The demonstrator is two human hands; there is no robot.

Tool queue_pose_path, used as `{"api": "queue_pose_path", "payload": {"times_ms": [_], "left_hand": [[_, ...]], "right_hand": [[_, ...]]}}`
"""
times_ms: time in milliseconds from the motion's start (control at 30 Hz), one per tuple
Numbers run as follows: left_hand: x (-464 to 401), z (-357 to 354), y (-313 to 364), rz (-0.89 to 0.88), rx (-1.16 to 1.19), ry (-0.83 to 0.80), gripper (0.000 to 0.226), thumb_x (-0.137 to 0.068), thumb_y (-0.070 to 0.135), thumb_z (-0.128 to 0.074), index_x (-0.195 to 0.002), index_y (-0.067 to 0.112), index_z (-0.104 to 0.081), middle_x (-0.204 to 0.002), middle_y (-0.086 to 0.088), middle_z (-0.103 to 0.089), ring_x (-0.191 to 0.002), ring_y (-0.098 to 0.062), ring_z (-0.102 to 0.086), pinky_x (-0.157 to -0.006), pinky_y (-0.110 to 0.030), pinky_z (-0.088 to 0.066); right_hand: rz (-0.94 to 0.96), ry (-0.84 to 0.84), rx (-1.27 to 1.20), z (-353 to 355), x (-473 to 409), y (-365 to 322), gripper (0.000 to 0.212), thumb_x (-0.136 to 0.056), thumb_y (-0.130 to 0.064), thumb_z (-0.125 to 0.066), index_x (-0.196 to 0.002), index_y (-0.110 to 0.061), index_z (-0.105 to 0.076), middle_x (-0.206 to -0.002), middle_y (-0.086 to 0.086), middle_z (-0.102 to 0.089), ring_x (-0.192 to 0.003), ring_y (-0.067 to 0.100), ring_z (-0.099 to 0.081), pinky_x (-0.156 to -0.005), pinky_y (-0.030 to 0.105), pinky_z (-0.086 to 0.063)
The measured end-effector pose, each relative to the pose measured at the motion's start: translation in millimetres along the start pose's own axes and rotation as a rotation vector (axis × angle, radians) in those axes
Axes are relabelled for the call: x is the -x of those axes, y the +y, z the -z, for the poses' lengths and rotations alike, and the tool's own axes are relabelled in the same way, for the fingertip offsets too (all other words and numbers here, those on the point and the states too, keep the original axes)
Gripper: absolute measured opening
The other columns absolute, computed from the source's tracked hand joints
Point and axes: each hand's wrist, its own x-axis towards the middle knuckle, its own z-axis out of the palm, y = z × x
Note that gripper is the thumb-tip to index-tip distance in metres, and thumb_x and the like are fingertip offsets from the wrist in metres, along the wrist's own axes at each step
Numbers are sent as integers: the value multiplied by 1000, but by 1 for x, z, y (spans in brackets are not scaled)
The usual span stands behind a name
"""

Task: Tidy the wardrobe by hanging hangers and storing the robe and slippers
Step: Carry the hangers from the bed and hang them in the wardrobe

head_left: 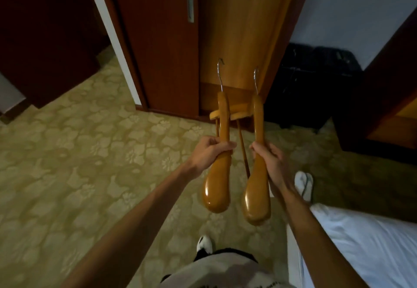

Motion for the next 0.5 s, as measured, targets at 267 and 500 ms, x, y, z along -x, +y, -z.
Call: {"api": "queue_pose_path", "payload": {"times_ms": [267, 500], "left_hand": [[-132, 85, 43, -4, 2, 60, 35, -92, 34, -67, -90, -1, -72, -83, -16, -66, -76, -28, -61, -80, -44, -51], [-276, 154, 61, -36, 35, 59, 36, -92, 29, -67, -90, -7, -70, -83, -22, -62, -75, -31, -58, -75, -40, -49]], "right_hand": [[54, -56, 0, -57, -164, -42, 14, -92, -37, -65, -84, -30, -74, -72, -14, -67, -79, 12, -63, -75, 34, -48], [35, -47, 16, -95, -317, -53, 17, -86, -42, -69, -83, -26, -75, -75, -12, -68, -80, 13, -64, -76, 32, -46]]}}
